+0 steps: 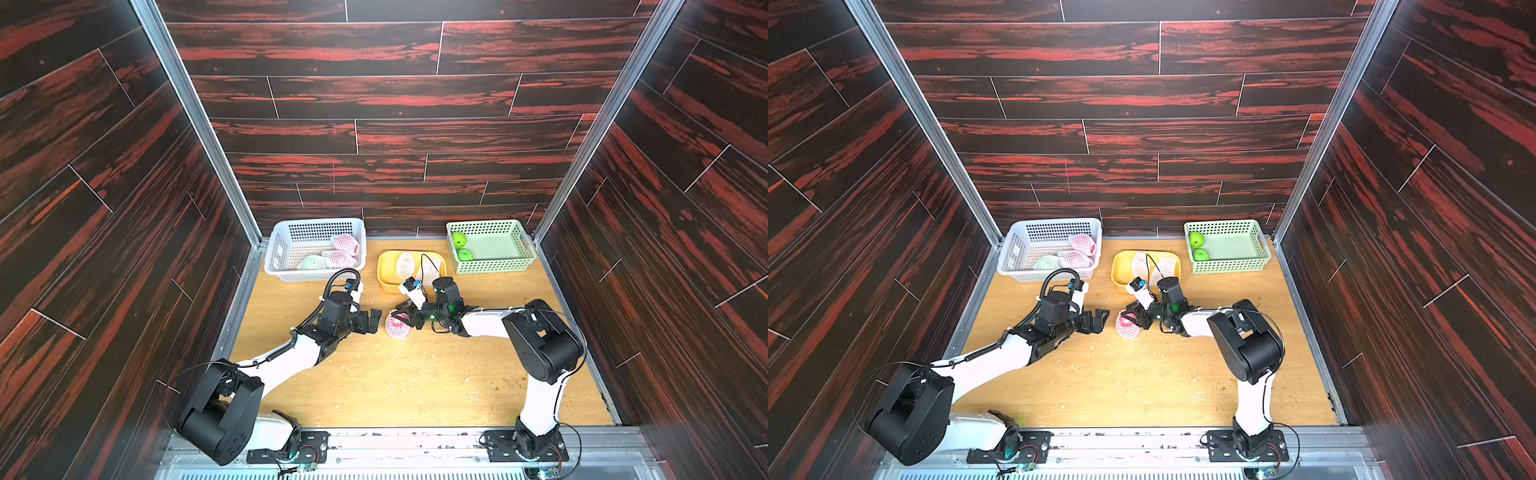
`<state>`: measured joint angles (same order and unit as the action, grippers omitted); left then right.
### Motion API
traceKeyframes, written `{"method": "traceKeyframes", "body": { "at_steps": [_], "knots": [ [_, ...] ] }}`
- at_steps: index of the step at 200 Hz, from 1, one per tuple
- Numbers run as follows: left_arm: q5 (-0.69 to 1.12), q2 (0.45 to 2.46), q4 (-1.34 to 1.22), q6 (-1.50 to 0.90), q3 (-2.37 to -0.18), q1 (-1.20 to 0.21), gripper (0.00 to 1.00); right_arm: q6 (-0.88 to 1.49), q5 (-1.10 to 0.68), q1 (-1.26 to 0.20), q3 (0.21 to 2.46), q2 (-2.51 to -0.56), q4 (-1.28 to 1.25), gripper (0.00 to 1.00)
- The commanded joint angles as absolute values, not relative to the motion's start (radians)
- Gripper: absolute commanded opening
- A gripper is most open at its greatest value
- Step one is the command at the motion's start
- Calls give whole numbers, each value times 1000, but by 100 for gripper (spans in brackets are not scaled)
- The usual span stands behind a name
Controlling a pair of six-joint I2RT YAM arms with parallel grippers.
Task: Remove foam nets from apples
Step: Remove the foam net from the apple.
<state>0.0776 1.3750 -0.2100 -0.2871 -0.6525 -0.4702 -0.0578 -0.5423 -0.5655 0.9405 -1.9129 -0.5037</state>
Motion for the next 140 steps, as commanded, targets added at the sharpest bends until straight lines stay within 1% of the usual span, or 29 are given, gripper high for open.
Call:
{"method": "traceKeyframes", "body": {
  "at_steps": [1,23,61,72,140],
  "knots": [
    [67,1353,-221,-285,-643,-466,100,-59,-565,-565,967,-1933,-479,33],
    [66,1354,-221,-284,-644,-466,100,-49,-565,-566,972,-1926,-469,24],
    [66,1355,-219,-284,-648,-466,100,-35,-575,-566,978,-1902,-444,22],
    [65,1353,-216,-283,-649,-466,100,-27,-574,-565,989,-1890,-419,19],
    [63,1349,-202,-276,-657,-466,100,26,-598,-566,1009,-1775,-327,19]
  ]
}}
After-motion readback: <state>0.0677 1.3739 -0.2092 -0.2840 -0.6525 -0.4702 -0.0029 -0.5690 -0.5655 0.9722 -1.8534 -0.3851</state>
